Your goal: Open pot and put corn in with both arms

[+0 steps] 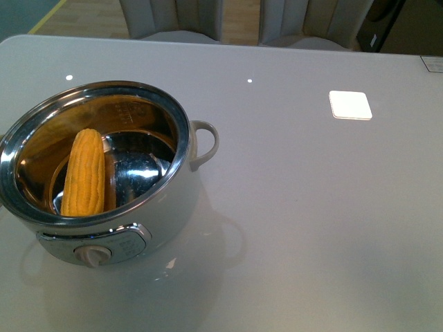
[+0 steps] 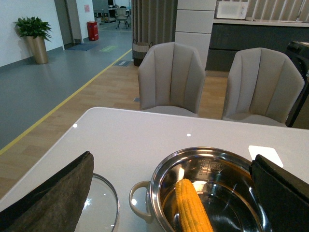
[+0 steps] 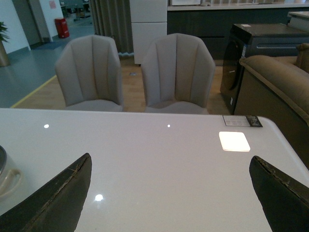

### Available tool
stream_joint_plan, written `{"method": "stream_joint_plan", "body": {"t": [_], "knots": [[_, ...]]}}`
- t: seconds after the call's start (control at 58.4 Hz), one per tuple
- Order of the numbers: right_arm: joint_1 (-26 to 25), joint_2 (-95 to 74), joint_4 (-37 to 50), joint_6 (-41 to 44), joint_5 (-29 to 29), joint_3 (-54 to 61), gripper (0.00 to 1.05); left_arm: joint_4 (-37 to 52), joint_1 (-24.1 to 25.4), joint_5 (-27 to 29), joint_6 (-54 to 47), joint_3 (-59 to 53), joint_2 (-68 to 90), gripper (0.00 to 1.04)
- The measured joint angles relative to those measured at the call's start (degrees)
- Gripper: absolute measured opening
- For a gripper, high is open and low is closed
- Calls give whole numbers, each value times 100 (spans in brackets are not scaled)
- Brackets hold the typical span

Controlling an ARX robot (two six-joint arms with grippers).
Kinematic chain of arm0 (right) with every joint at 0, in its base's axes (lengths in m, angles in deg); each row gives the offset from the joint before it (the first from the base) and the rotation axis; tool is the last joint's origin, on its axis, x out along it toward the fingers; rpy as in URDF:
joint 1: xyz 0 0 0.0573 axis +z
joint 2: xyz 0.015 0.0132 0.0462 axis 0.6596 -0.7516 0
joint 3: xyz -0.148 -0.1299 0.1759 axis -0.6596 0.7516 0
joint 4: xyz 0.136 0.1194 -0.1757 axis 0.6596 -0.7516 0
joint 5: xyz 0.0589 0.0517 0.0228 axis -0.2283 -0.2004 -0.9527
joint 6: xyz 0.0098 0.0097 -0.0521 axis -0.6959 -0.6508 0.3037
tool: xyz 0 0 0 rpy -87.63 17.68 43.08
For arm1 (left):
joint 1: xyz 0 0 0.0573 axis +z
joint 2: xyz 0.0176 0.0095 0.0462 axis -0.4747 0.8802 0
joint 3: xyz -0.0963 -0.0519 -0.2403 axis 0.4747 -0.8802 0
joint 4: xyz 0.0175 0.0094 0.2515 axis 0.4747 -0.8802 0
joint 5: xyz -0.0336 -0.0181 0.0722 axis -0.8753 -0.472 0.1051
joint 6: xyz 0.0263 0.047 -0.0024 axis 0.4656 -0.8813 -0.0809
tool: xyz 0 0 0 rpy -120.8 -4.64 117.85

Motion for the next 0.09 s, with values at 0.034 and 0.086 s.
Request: {"method": "stream_joint_plan", "body": {"t": [0.034,0.086], "knots": [[0,0,0,0,0,-2,96,0,0,0,0,0,0,98],[0,0,0,0,0,-2,96,0,0,0,0,0,0,98]]}}
